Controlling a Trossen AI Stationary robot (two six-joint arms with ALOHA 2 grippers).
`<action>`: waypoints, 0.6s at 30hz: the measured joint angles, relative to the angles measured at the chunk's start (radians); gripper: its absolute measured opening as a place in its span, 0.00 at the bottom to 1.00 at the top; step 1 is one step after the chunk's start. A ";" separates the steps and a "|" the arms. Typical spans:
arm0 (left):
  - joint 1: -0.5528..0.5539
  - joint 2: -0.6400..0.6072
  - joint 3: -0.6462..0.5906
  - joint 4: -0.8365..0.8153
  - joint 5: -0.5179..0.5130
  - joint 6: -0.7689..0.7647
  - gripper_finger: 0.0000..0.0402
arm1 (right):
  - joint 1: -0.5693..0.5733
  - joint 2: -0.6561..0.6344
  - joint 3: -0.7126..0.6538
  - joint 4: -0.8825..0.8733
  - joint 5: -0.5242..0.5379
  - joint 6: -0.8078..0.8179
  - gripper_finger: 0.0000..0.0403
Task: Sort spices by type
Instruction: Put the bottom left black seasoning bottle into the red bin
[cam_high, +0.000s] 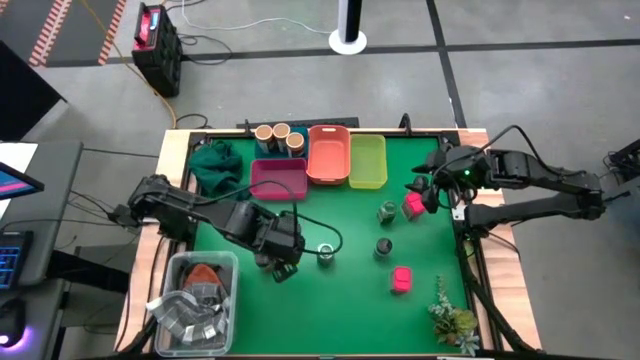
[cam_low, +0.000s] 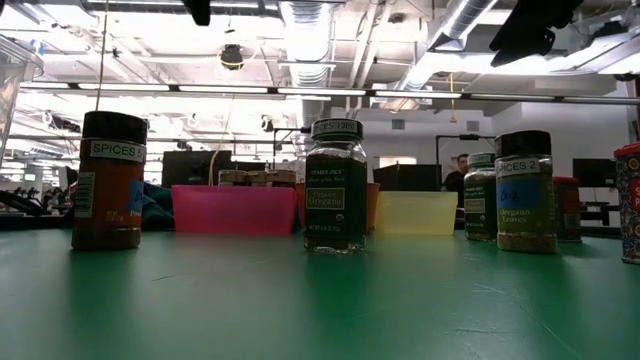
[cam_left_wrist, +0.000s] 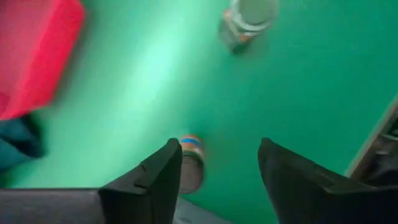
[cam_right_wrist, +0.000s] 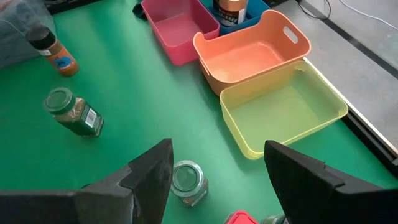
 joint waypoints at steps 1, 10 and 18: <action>0.007 -0.001 -0.006 -0.005 -0.002 0.008 0.53 | 0.000 0.000 0.000 0.000 0.000 0.000 0.69; 0.082 0.000 -0.183 0.052 0.129 0.067 0.69 | 0.000 0.000 0.000 0.032 0.000 -0.002 0.69; 0.091 0.000 -0.320 0.115 0.225 0.135 0.74 | 0.000 0.000 0.000 0.046 0.000 -0.002 0.69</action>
